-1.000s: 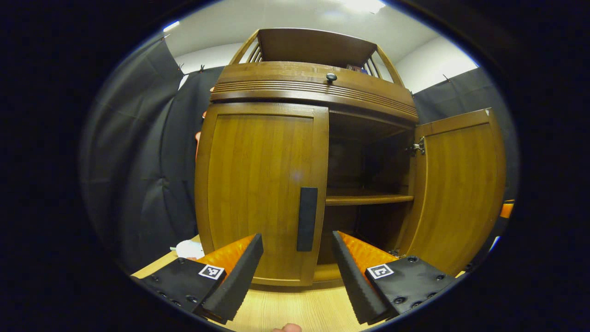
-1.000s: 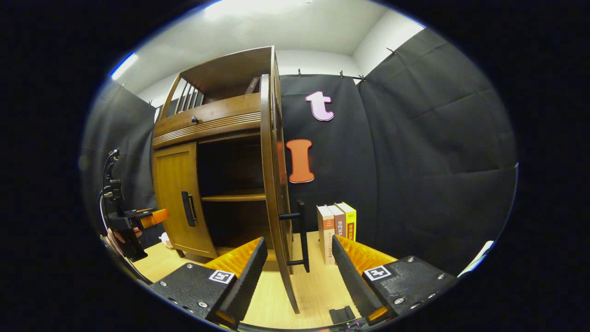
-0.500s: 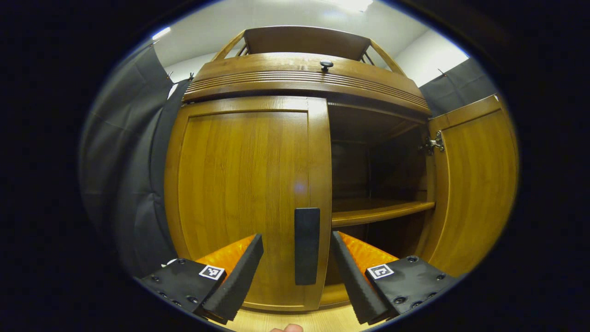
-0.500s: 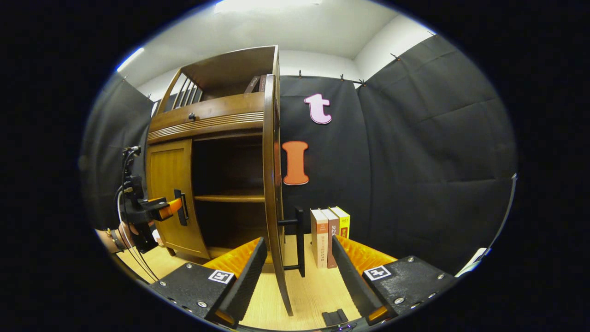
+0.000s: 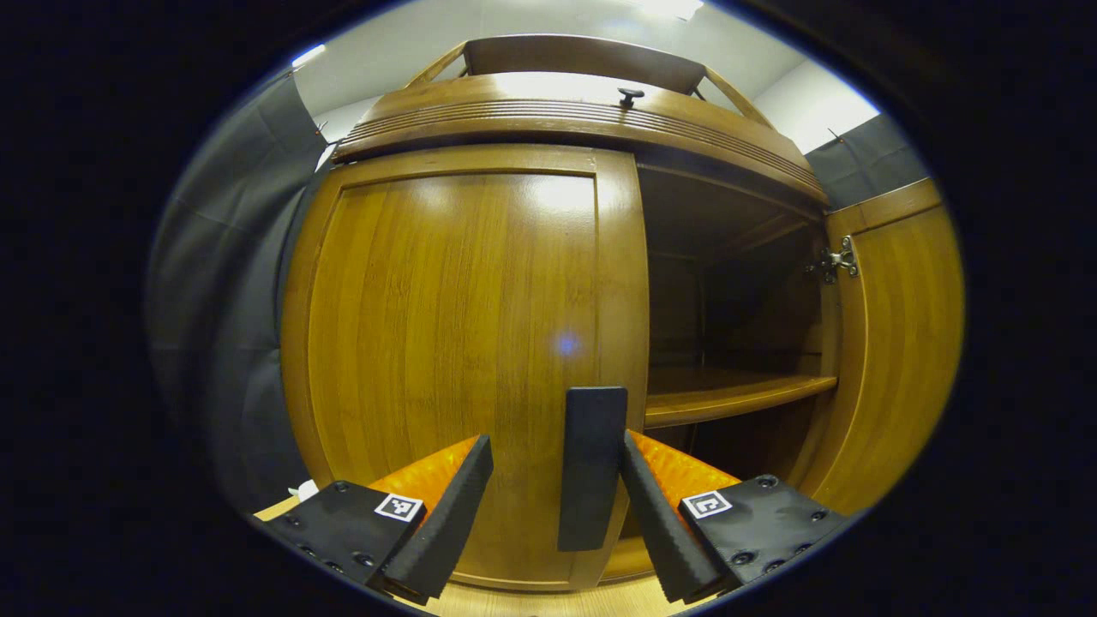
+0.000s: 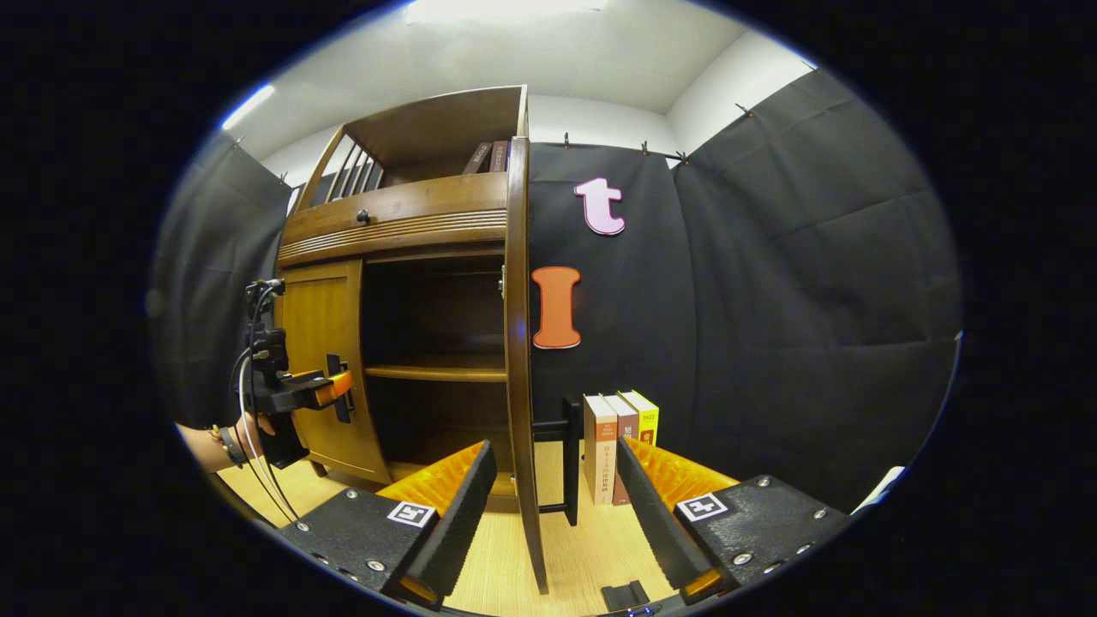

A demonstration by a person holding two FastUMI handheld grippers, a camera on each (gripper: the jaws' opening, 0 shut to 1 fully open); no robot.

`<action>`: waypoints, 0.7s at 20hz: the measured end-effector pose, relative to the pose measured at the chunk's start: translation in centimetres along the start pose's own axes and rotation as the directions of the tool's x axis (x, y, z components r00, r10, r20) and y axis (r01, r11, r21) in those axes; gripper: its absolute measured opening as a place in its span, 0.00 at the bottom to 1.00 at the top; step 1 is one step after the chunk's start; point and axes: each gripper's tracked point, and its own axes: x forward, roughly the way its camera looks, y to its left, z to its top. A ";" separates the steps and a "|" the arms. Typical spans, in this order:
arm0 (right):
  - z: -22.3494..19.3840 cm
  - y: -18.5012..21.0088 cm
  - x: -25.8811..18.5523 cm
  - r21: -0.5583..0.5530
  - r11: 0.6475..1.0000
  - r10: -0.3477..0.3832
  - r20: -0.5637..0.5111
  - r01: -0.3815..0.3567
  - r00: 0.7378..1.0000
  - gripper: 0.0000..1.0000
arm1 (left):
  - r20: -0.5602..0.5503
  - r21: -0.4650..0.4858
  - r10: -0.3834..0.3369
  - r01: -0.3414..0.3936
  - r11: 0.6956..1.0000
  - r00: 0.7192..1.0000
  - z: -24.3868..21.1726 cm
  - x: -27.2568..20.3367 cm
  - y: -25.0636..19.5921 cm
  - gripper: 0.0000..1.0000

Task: Open the right door of the double-door shoe cabinet with the right hand, and open the left door with the left hand.

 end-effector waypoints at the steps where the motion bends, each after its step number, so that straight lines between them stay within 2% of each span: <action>1: -0.1 -0.1 0.0 -0.003 1.000 -0.007 -0.005 0.007 1.000 0.94 | 0.000 0.001 -0.002 0.002 1.000 1.000 0.0 0.3 0.0 0.94; 2: -0.1 -0.1 0.0 -0.003 1.000 -0.009 -0.007 0.009 1.000 0.87 | 0.003 0.001 -0.004 0.004 1.000 1.000 0.0 0.5 0.0 0.98; 7: 0.2 0.1 0.2 0.019 1.000 -0.017 0.003 0.017 1.000 0.87 | 0.018 -0.030 -0.032 0.032 0.999 0.999 -0.1 0.6 -0.8 0.96; 9: 0.2 0.2 0.3 0.016 1.000 -0.020 -0.001 0.020 1.000 0.87 | 0.015 -0.002 -0.062 0.062 0.998 0.998 0.0 0.7 -2.1 0.80; 11: 0.4 0.4 0.0 0.006 1.000 -0.022 0.003 0.022 1.000 0.87 | 0.013 0.038 -0.038 0.037 0.999 0.999 0.0 0.6 -2.1 0.63; 14: 0.4 0.6 -0.4 -0.014 1.000 -0.028 -0.001 0.028 1.000 0.87 | -0.002 0.003 -0.029 0.029 1.000 1.000 0.1 0.6 -2.3 0.37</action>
